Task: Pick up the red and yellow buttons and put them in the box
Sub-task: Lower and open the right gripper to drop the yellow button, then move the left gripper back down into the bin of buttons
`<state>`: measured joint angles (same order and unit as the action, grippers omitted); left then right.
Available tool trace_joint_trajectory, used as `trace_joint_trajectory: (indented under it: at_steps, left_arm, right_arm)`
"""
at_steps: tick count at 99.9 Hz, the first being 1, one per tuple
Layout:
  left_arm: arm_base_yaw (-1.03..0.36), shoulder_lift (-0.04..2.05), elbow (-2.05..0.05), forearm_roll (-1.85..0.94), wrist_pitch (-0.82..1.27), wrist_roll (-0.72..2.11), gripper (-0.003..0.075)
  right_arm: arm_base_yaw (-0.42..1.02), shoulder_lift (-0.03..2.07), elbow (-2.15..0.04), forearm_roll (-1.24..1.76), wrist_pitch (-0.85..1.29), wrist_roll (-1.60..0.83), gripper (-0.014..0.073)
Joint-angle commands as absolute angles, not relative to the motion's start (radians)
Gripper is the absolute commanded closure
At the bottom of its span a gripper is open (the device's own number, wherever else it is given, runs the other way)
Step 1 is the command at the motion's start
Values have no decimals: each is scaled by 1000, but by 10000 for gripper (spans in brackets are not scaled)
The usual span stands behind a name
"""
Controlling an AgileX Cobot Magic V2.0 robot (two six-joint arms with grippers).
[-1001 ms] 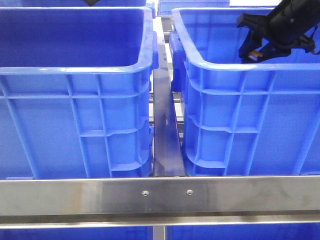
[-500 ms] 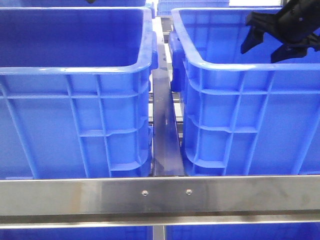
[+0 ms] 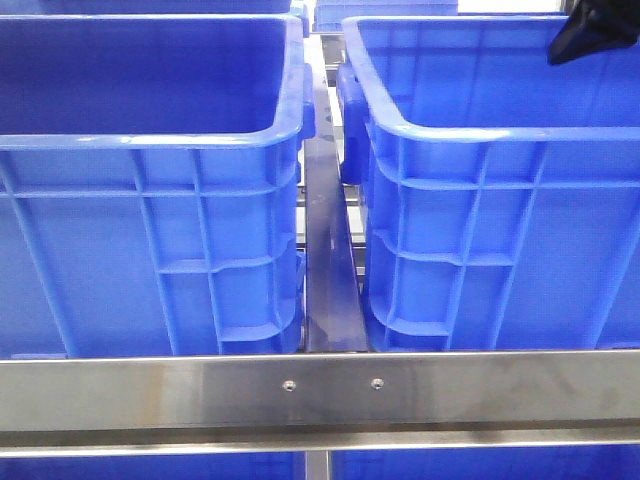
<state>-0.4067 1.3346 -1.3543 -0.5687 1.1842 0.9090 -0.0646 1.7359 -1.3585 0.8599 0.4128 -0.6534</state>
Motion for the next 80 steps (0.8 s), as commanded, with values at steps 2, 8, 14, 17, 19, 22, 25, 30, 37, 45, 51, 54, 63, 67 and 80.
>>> trace_joint_trajectory:
  at_steps: [2,8,14,17,19,22,25,30,37,45,51,54,63,67,80]
  left_arm:
    - [-411,1290,-1386,-594,1148,879,208]
    - [-411,1286,-1386,-576,1148,873,208]
    - [-411,1286,-1386,-562,1148,873,208]
    - [-411,1286,-1386,-560,1148,873,208]
    - [-411,1286,-1386,-560,1148,873,208]
    - [-411,1286,-1386,-560,1148,873,208]
    - [-411,1286,-1386,-560,1148,873,208]
    - [-411,1286,-1386,-560,1148,873,208]
    - [-411,1286,-1386,-560,1141,871,208]
    - [-411,1286,-1386,-560,1135,871,208]
    - [-411,1286,-1386,-560,1132,871,208]
    - [-411,1286,-1386,-560,1133,868,208]
    - [-411,1286,-1386,-558,1128,852,208]
    - [-411,1286,-1386,-558,1128,851,208]
    - [-411,1286,-1386,-558,1126,850,208]
  right_arm:
    - [-70,1601,-1318,876,380,-686,659]
    - [-70,1551,-1266,876,378,-689,659]
    - [-69,1494,-1216,876,376,-691,659]
    - [-69,1468,-1196,877,376,-691,659]
    - [-68,1450,-1182,877,378,-691,659]
    - [-67,1424,-1164,877,385,-691,659]
    - [-67,1393,-1147,877,393,-691,659]
    - [-67,1348,-1117,881,410,-691,659]
    - [-67,1285,-1082,885,442,-691,659]
    - [-67,1218,-1044,890,478,-691,659]
    - [-67,1166,-1016,892,506,-691,659]
    - [-67,1143,-996,897,520,-691,659]
    - [-67,1068,-939,916,556,-691,659]
    - [-67,1033,-916,923,571,-691,659]
    - [-67,920,-820,926,579,-691,659]
